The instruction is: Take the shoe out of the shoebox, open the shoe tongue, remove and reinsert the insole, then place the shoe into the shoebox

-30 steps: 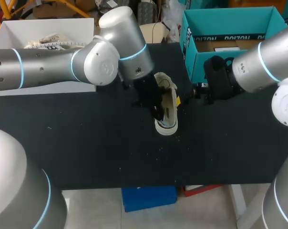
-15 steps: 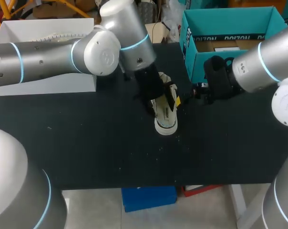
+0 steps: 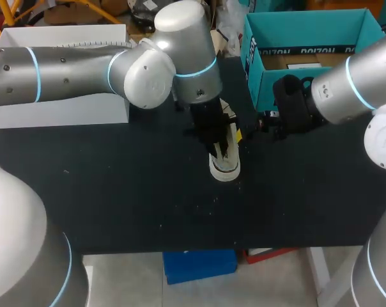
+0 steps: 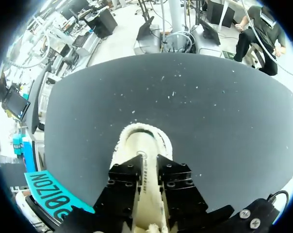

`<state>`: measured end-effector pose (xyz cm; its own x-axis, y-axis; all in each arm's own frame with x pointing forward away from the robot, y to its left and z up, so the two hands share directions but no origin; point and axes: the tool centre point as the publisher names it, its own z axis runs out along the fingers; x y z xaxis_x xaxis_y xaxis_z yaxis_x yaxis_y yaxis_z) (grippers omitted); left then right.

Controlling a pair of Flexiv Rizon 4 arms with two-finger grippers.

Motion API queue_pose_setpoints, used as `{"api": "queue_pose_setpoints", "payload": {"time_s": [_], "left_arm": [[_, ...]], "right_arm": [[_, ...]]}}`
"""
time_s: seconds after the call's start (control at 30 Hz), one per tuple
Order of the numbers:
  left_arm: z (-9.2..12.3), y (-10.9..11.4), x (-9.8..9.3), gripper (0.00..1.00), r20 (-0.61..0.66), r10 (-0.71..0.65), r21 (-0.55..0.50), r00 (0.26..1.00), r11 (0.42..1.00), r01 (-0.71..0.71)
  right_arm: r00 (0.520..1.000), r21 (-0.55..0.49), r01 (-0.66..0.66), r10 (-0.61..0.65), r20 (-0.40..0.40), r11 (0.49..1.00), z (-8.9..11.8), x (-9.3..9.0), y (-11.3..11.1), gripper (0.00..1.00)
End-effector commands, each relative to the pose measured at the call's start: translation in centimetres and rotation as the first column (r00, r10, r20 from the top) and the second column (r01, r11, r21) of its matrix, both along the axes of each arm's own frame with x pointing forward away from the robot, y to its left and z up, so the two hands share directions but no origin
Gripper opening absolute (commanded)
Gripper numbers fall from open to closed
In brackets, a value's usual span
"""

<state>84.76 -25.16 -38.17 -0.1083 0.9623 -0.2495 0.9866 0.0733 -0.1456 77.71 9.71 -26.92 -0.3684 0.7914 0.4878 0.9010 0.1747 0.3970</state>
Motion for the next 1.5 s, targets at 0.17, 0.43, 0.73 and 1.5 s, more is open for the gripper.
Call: {"api": "queue_pose_setpoints", "payload": {"time_s": [0.17,0.43,0.73,1.5], "left_arm": [[-0.6,0.1,0.0,0.00,-0.014,-0.005,0.025,1.000,1.000,0.005],[-2.7,-0.3,-0.6,0.00,-0.039,-0.067,0.110,0.997,0.991,0.071],[-4.2,-0.6,-1.2,0.00,-0.057,-0.072,0.104,0.996,0.992,0.077],[10.2,9.1,8.3,0.00,0.003,0.282,-0.281,0.959,0.921,-0.270]], "right_arm": [[1.000,-0.003,0.001,-0.001,0.000,1.000,0.0,0.0,0.1,1.00],[1.000,-0.003,0.001,-0.001,0.000,1.000,0.0,0.0,0.1,1.00],[1.000,-0.003,0.001,-0.001,0.000,1.000,0.0,0.0,0.1,1.00],[1.000,-0.003,0.001,-0.001,0.000,1.000,0.0,0.0,0.1,1.00]]}}
